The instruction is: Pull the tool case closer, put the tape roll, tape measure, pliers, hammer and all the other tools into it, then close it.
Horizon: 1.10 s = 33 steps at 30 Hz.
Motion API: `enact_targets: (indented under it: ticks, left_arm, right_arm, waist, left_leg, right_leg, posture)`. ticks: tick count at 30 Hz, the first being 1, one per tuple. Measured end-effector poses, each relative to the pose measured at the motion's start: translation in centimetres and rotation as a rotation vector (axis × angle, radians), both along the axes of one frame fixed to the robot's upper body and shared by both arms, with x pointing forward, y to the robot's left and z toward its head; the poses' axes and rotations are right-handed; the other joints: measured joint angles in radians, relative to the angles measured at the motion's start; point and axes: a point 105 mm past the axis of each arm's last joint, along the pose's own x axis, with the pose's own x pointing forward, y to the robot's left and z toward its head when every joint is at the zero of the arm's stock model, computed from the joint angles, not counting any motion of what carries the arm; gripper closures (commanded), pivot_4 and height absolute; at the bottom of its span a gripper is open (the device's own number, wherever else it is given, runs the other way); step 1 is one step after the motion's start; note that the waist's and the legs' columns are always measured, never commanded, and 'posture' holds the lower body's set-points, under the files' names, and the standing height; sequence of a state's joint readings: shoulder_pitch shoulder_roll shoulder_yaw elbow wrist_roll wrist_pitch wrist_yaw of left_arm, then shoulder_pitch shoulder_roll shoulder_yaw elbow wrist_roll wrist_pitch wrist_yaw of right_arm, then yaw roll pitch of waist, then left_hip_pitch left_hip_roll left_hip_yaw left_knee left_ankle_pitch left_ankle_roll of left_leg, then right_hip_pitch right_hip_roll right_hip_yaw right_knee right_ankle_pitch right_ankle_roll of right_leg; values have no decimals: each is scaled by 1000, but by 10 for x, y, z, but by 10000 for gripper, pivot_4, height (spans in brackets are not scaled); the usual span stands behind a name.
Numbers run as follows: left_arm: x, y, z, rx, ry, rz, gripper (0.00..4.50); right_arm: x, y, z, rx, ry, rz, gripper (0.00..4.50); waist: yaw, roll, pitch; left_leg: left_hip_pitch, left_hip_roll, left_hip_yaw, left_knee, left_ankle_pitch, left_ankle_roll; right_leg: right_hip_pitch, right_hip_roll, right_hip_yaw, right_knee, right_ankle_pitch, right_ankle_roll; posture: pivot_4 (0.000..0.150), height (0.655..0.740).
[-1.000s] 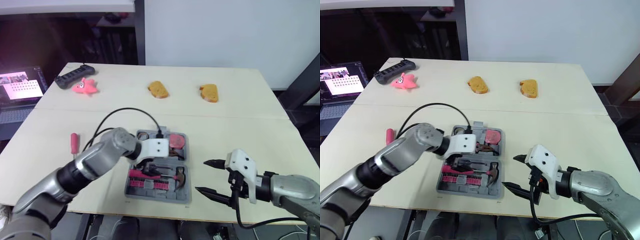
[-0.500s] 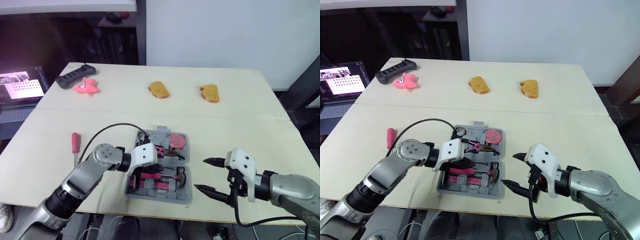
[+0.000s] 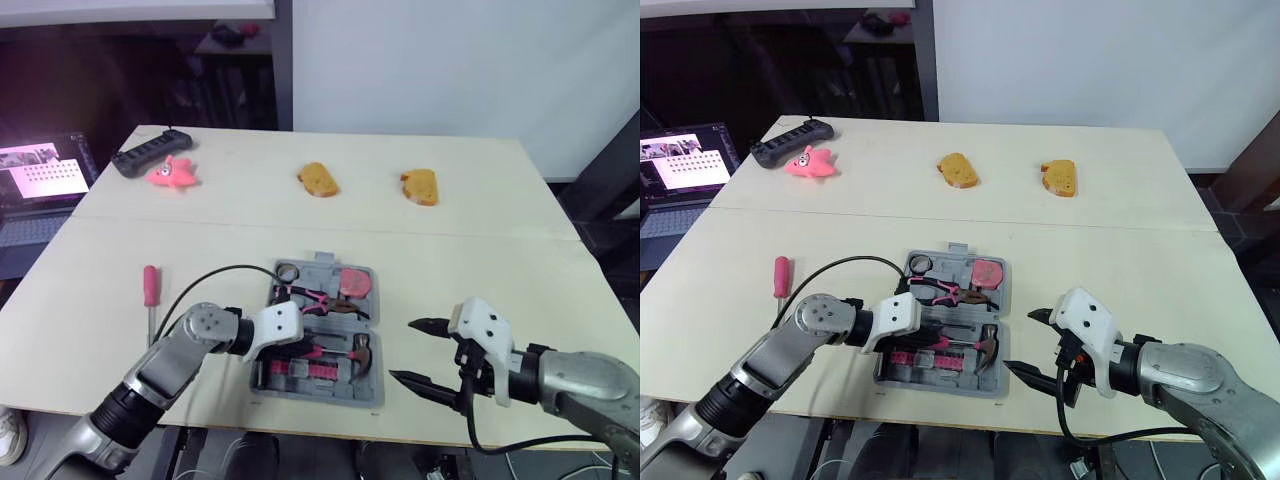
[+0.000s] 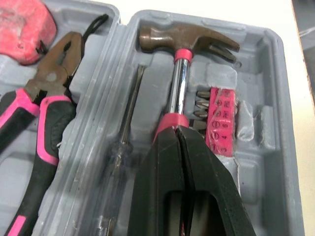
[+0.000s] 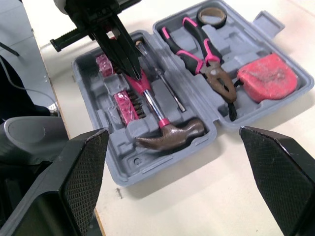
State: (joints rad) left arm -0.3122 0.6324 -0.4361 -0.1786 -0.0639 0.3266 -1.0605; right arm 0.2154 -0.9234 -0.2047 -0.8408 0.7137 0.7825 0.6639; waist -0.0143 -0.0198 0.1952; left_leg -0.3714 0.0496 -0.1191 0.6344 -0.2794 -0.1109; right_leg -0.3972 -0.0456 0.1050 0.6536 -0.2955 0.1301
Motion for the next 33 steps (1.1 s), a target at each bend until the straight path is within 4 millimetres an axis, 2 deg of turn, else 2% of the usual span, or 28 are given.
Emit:
enact_targets:
  ticks: [11,17,28,33]
  left_arm:
    - [-4,3,-19,62,48,-19,44597]
    - [-4,1,-24,61,111,10,44597]
    - [-2,-1,-26,50,169,33,44597]
    - [1,5,-17,-29,181,67,44597]
  right_arm:
    - [0,-1,-1,0,15,-10,0]
    - [-1,0,-1,9,22,-6,0]
    - [-1,1,-1,15,27,-3,0]
    - [3,1,5,17,-13,7,0]
  waist:
    - [-2,5,-7]
    - [-2,7,-11]
    - [-3,11,-20]
    - [-3,9,-18]
  left_leg:
    - [4,0,0,-1,0,0]
    - [15,0,0,-4,-1,2]
    - [15,0,0,-4,-1,2]
    - [12,0,0,-4,-1,2]
  right_leg:
    - [3,0,0,-1,0,0]
    - [13,0,0,-3,-2,-3]
    - [14,0,1,-4,-3,-4]
    - [11,0,0,-4,-3,-4]
  posture:
    - [1500,7400]
    - [1500,7400]
    - [1500,7400]
    - [1500,7400]
